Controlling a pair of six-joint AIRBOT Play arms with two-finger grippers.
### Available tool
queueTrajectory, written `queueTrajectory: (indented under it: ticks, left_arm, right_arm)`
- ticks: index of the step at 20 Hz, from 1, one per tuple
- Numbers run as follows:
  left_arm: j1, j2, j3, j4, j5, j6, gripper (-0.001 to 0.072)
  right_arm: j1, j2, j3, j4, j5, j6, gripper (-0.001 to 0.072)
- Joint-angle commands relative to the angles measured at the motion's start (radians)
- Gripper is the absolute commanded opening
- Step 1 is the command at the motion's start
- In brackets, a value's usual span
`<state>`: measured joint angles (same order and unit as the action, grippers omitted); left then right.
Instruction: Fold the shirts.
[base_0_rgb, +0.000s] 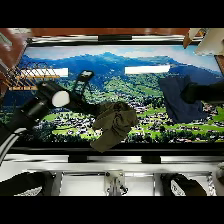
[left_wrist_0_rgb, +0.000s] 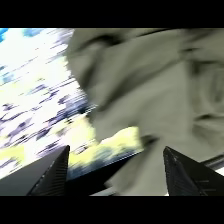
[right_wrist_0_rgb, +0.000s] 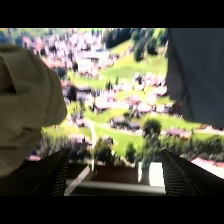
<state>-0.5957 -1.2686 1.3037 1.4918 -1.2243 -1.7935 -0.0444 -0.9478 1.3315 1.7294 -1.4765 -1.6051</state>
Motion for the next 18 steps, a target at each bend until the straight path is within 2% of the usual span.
queueTrajectory:
  ticks: [1, 3, 6, 8, 11, 12, 14, 15, 16, 17, 18]
  left_arm:
    - [0.16, 0.067, -0.124, -0.161, -0.059, 0.071, 0.0691]
    - [0.196, 0.068, -0.288, -0.279, 0.042, 0.08, 0.0693]
    - [0.189, 0.055, -0.479, -0.44, 0.267, 0.09, 0.0693]
    - [0.165, 0.035, -0.53, -0.517, 0.405, 0.128, 0.0692]
    - [0.119, -0.029, -0.519, -0.629, 0.507, 0.232, 0.0687]
    - [0.106, -0.055, -0.514, -0.632, 0.516, 0.235, 0.0607]
    - [0.101, -0.095, -0.513, -0.633, 0.531, 0.234, 0.0577]
    - [0.102, -0.101, -0.513, -0.633, 0.546, 0.233, 0.0474]
    - [0.104, -0.099, -0.512, -0.636, 0.559, 0.233, 0.0248]
    - [0.105, -0.096, -0.505, -0.636, 0.562, 0.235, 0.0107]
    - [0.105, -0.093, -0.493, -0.636, 0.559, 0.238, 0.0034]
  right_arm:
    - [0.0, -0.069, -0.205, 0.085, 0.034, -0.056, 0.0689]
    - [0.0, -0.143, -0.27, 0.189, 0.046, -0.086, 0.0689]
    - [0.0, -0.255, -0.293, 0.306, 0.06, -0.109, 0.0689]
    - [0.001, -0.316, -0.293, 0.338, 0.071, -0.117, 0.0689]
    - [0.001, -0.385, -0.293, 0.338, 0.078, -0.12, 0.0689]
    - [0.001, -0.4, -0.293, 0.338, 0.078, -0.12, 0.0689]
    - [0.001, -0.417, -0.293, 0.338, 0.078, -0.119, 0.0689]
    - [0.001, -0.417, -0.293, 0.338, 0.08, -0.12, 0.0688]
    - [0.001, -0.417, -0.293, 0.338, 0.083, -0.119, 0.0688]
    - [0.002, -0.417, -0.293, 0.338, 0.09, -0.119, 0.0688]
    - [0.008, -0.417, -0.293, 0.338, 0.103, -0.119, 0.0688]
